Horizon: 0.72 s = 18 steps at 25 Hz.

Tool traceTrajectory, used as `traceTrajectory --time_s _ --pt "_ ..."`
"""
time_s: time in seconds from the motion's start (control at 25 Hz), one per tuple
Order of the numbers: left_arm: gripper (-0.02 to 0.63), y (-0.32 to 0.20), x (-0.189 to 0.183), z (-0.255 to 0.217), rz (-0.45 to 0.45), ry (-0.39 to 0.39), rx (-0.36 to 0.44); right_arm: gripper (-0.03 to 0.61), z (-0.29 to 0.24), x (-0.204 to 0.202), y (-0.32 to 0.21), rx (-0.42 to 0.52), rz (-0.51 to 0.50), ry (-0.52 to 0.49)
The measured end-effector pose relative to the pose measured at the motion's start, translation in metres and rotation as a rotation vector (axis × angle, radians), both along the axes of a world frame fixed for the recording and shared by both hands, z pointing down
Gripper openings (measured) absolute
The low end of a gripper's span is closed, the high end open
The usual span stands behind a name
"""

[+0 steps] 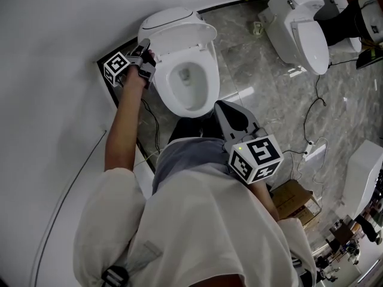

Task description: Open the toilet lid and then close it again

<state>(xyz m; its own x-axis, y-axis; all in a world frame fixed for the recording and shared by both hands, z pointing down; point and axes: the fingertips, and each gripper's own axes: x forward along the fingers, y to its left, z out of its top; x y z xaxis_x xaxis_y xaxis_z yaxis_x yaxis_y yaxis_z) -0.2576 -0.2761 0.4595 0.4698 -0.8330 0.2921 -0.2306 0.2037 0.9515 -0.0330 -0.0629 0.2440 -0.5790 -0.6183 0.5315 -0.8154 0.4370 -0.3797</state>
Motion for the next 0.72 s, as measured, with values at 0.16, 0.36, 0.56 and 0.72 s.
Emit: traceTrajectory --time_s 0.16,0.36,0.56,0.72 --pt "0.037 -0.011 -0.003 0.001 0.011 -0.016 -0.008 0.011 -0.002 0.000 -0.006 -0.004 0.011 0.002" --pt "0.028 -0.021 -0.010 0.010 0.039 -0.065 -0.028 0.011 0.004 -0.002 -0.009 -0.012 0.016 0.008" --pt "0.026 -0.032 -0.019 0.015 0.032 -0.076 -0.037 0.011 0.008 -0.004 -0.015 -0.026 0.021 0.015" --pt "0.026 -0.039 -0.025 0.019 0.052 -0.120 -0.035 0.011 0.010 -0.004 -0.019 -0.035 0.027 0.020"
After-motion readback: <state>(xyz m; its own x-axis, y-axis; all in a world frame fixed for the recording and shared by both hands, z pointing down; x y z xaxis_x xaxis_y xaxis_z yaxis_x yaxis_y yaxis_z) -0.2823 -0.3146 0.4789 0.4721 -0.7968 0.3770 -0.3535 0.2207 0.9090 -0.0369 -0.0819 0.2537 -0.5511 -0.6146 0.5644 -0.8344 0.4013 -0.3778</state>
